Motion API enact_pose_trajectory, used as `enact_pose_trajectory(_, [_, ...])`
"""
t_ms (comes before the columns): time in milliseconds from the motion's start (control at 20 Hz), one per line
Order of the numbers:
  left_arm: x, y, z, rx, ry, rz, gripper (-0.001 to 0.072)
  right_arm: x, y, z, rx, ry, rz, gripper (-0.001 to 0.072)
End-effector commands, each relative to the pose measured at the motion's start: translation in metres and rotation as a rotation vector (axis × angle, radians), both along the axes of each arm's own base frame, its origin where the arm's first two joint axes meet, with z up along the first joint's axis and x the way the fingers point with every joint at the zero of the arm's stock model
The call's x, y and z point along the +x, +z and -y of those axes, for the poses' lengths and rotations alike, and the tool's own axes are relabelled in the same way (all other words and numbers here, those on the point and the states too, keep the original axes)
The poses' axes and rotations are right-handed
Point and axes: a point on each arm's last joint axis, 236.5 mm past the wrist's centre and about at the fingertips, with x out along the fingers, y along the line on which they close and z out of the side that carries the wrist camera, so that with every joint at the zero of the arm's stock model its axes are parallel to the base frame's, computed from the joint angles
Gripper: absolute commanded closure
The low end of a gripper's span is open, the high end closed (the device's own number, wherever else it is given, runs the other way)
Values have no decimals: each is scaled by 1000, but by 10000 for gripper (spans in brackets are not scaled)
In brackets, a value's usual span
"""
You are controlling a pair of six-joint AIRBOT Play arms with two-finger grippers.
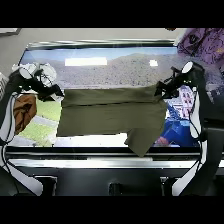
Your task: Fold the clothes and pants, and hang the long-sleeved shirts on hangers.
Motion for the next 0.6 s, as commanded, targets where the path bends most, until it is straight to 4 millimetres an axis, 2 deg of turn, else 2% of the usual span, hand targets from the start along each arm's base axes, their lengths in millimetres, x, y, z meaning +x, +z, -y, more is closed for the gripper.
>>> enact_pose_trajectory(0, [9, 62, -25, -1, 78, 121, 31, -10, 46, 19, -68, 95, 82, 258])
enact_pose_trajectory(100, [-5, 96, -54, 14, 132, 165, 32, -17, 83, 45, -46, 51, 148, 255])
enact_pose_trajectory(150, [-19, 107, -69, 19, 169, 173, 32, -29, 94, 58, -10, 14, 163, 255])
enact_pose_trajectory(200, [-37, 110, -82, 20, 206, 162, 33, -45, 97, 69, 40, -19, 157, 255])
enact_pose_trajectory(250, [-59, 106, -94, 18, 251, 142, 32, -68, 93, 77, 94, -65, 131, 255])
enact_pose_trajectory(350, [-104, 91, -105, -1, 340, 112, 32, -120, 70, 79, 181, -141, 63, 255])
enact_pose_trajectory(500, [-154, 63, -95, -68, 441, 80, 33, -201, 21, 53, 251, -199, -63, 254])
enact_pose_trajectory(550, [-167, 53, -89, -73, 451, 60, 33, -220, 8, 40, 271, -211, -93, 254])
